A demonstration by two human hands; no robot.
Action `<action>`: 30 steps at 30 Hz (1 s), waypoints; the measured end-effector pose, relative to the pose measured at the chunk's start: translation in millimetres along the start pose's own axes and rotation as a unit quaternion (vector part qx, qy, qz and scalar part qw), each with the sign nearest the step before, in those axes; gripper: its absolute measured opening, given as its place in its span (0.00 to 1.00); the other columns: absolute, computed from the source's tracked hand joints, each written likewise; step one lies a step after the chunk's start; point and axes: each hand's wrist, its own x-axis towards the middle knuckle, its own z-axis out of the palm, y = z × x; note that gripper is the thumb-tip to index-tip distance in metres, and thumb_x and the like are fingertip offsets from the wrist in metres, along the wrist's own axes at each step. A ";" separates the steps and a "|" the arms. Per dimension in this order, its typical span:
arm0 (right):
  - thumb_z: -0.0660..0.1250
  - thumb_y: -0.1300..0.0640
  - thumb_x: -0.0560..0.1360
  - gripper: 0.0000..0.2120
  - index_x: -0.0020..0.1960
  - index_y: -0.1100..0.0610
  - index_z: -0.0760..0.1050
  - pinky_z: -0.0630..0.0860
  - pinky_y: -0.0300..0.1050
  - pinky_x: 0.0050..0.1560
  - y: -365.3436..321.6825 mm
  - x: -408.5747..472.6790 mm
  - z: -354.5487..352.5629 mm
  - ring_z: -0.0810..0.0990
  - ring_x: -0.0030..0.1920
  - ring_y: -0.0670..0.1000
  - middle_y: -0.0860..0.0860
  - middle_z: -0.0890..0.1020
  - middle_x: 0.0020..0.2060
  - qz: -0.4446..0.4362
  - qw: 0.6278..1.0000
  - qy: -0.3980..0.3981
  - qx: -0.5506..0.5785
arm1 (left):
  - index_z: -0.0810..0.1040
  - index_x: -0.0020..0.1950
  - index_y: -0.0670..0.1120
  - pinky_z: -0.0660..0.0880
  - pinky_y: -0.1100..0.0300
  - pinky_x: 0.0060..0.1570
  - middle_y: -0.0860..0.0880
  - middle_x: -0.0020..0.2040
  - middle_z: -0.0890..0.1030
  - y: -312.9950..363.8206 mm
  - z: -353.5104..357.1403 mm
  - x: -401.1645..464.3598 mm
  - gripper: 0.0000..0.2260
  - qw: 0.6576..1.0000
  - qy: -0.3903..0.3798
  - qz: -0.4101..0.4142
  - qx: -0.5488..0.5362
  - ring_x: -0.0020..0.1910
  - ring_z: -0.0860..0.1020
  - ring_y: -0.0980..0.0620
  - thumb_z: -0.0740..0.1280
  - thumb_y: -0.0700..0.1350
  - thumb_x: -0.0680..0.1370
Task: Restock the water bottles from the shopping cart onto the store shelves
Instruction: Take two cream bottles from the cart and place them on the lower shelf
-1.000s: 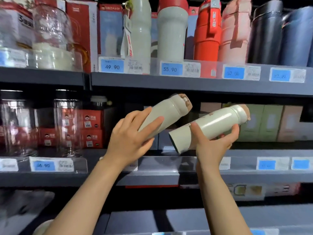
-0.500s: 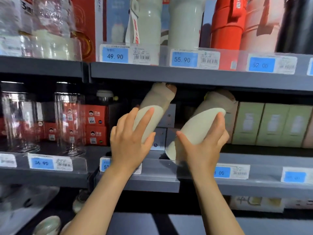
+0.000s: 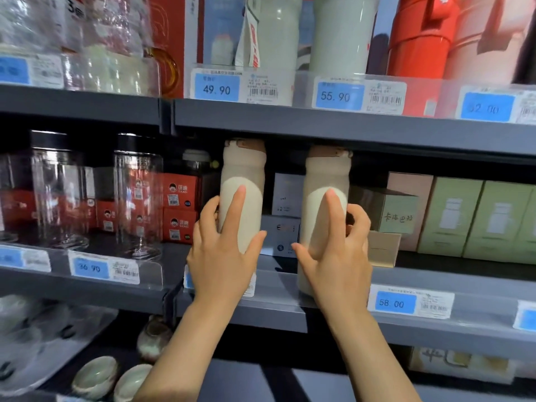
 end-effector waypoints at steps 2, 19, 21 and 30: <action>0.78 0.52 0.65 0.46 0.71 0.43 0.51 0.79 0.58 0.42 1.9 0.2 -1.0 0.72 0.58 0.63 0.58 0.63 0.68 0.012 1.000 -0.004 0.004 | 0.52 0.73 0.63 0.75 0.42 0.45 0.45 0.70 0.65 -2.6 -3.9 -4.0 0.36 1.000 -0.005 -0.002 -0.012 0.63 0.70 0.41 0.69 0.57 0.71; 0.76 0.53 0.67 0.49 0.73 0.38 0.43 0.73 0.51 0.50 -10.2 -0.8 9.3 0.74 0.57 0.58 0.54 0.67 0.66 -0.026 0.995 -0.042 0.088 | 0.36 0.69 0.72 0.71 0.53 0.46 0.54 0.71 0.58 -17.4 -18.8 -1.2 0.45 0.997 -0.060 0.022 -0.045 0.60 0.69 0.52 0.71 0.56 0.71; 0.75 0.51 0.68 0.49 0.73 0.38 0.43 0.73 0.50 0.48 -9.3 -1.2 9.0 0.74 0.57 0.59 0.54 0.66 0.66 -0.026 0.996 -0.041 0.077 | 0.37 0.68 0.72 0.72 0.52 0.46 0.55 0.71 0.58 -19.0 -18.5 -0.4 0.45 0.997 -0.062 0.020 -0.047 0.60 0.69 0.52 0.72 0.55 0.71; 0.77 0.52 0.65 0.50 0.74 0.41 0.47 0.68 0.46 0.40 -7.4 -2.8 10.8 0.74 0.53 0.59 0.56 0.69 0.61 -0.021 0.998 -0.011 0.055 | 0.41 0.70 0.72 0.72 0.56 0.45 0.56 0.69 0.61 -21.2 -18.4 0.7 0.45 0.997 -0.054 0.027 -0.047 0.57 0.67 0.57 0.73 0.57 0.69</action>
